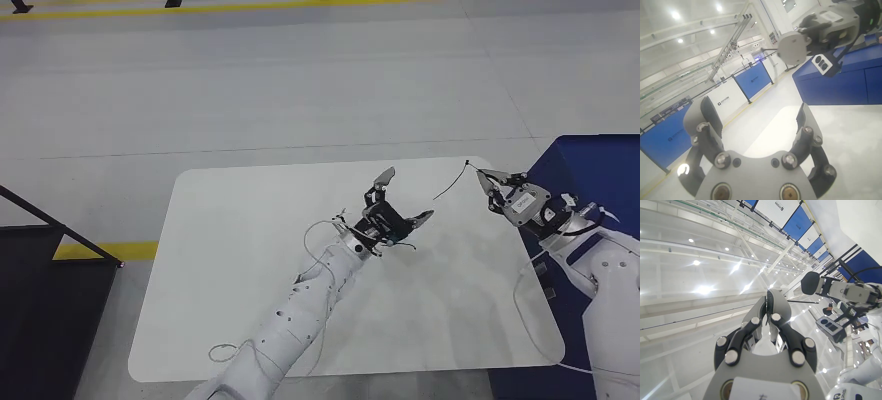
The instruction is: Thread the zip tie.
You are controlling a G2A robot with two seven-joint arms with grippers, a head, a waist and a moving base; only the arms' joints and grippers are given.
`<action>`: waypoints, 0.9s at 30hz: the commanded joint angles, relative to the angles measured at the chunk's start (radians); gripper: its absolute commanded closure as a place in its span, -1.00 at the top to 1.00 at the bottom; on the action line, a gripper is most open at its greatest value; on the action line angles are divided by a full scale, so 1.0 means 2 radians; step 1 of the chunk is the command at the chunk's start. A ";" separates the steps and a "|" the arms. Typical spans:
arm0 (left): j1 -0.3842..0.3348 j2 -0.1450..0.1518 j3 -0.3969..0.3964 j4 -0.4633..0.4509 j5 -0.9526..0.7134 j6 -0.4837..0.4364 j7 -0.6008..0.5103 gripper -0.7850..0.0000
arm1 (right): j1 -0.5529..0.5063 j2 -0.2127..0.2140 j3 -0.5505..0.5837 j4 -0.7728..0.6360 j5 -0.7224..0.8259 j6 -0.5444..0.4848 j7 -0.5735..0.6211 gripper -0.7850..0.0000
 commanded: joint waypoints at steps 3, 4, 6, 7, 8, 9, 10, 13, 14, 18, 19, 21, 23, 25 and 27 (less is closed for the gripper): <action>0.050 0.041 -0.095 -0.111 0.044 -0.107 -0.024 1.00 | 0.000 0.005 0.003 -0.023 -0.029 0.017 0.030 -1.00; 0.065 0.050 -0.115 -0.139 0.060 -0.147 -0.037 1.00 | -0.002 0.006 0.003 -0.030 -0.035 0.022 0.037 -1.00; 0.095 0.067 -0.155 -0.197 0.083 -0.215 -0.047 1.00 | -0.004 0.007 -0.002 -0.045 -0.042 0.029 0.043 -1.00; 0.106 0.074 -0.173 -0.220 0.085 -0.246 -0.053 1.00 | -0.006 0.007 -0.007 -0.052 -0.040 0.032 0.043 -1.00; 0.116 0.079 -0.187 -0.239 0.089 -0.277 -0.056 1.00 | -0.006 0.006 -0.014 -0.059 -0.034 0.037 0.039 -1.00; 0.123 0.084 -0.196 -0.254 0.091 -0.310 -0.056 1.00 | -0.005 0.006 -0.020 -0.069 -0.027 0.041 0.032 -1.00; 0.125 0.086 -0.199 -0.257 0.090 -0.322 -0.055 1.00 | -0.004 0.005 -0.029 -0.081 -0.022 0.048 0.024 -1.00; 0.125 0.086 -0.199 -0.257 0.090 -0.322 -0.055 1.00 | -0.004 0.005 -0.033 -0.089 -0.019 0.050 0.017 -1.00; 0.125 0.086 -0.199 -0.257 0.090 -0.322 -0.055 1.00 | -0.004 0.005 -0.033 -0.089 -0.019 0.050 0.017 -1.00; 0.125 0.086 -0.199 -0.257 0.090 -0.322 -0.055 1.00 | -0.004 0.005 -0.033 -0.089 -0.019 0.050 0.017 -1.00; 0.125 0.086 -0.199 -0.257 0.090 -0.322 -0.055 1.00 | -0.009 0.005 -0.041 -0.091 -0.009 0.059 0.022 -1.00; 0.125 0.086 -0.199 -0.257 0.090 -0.322 -0.055 1.00 | -0.016 0.002 -0.063 -0.108 0.034 0.084 0.035 -1.00; 0.125 0.086 -0.199 -0.257 0.090 -0.322 -0.055 1.00 | -0.017 0.001 -0.089 -0.137 0.082 0.117 0.033 -1.00; 0.125 0.086 -0.199 -0.257 0.090 -0.322 -0.055 1.00 | -0.020 -0.001 -0.120 -0.175 0.125 0.119 0.014 -1.00; 0.125 0.086 -0.199 -0.257 0.090 -0.322 -0.055 1.00 | -0.019 0.000 -0.150 -0.212 0.175 0.119 -0.020 -1.00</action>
